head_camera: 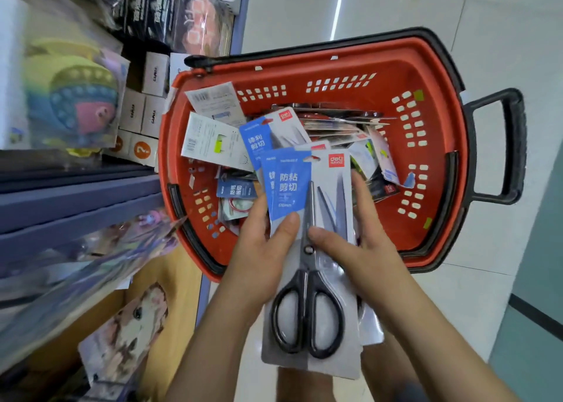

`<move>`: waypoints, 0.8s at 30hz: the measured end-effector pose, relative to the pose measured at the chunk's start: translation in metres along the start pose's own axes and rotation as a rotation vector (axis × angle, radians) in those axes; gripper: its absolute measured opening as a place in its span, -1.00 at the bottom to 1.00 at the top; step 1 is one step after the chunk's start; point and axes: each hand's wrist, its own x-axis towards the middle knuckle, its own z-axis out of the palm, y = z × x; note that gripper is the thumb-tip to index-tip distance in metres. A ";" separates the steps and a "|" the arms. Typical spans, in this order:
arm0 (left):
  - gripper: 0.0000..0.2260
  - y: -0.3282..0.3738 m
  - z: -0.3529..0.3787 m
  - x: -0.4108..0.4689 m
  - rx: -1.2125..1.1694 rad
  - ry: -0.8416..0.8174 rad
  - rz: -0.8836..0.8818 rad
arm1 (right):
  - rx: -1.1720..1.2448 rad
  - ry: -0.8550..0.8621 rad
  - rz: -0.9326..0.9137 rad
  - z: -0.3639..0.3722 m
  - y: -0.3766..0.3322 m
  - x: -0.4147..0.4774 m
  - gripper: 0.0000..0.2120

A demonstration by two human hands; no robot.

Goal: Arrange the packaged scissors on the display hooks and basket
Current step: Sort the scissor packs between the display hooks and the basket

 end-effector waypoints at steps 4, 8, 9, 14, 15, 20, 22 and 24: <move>-0.79 0.014 0.007 0.000 0.000 0.123 0.053 | 0.123 0.116 -0.050 0.006 -0.013 0.001 -0.80; -0.93 0.021 0.008 0.007 -0.085 0.320 0.066 | 0.287 0.189 0.031 0.008 -0.027 0.002 -0.77; -0.92 0.023 0.006 0.008 -0.110 0.329 0.056 | 0.289 0.178 0.039 0.008 -0.028 0.002 -0.81; -0.81 0.034 -0.003 0.009 -0.213 0.300 0.013 | 0.283 0.074 0.043 -0.002 -0.035 0.004 -0.95; -0.81 0.037 -0.004 0.008 -0.196 0.303 0.020 | 0.244 0.078 0.019 -0.004 -0.037 0.004 -0.92; -0.81 0.044 -0.008 -0.006 -0.131 0.349 0.063 | 0.245 0.222 -0.077 -0.010 -0.057 0.009 -0.75; -0.82 0.046 -0.002 -0.016 -0.086 0.333 0.050 | 0.271 0.251 -0.099 -0.014 -0.066 0.014 -0.75; -0.84 0.046 0.009 -0.025 -0.064 0.277 0.028 | 0.299 0.188 -0.089 -0.017 -0.072 0.016 -0.85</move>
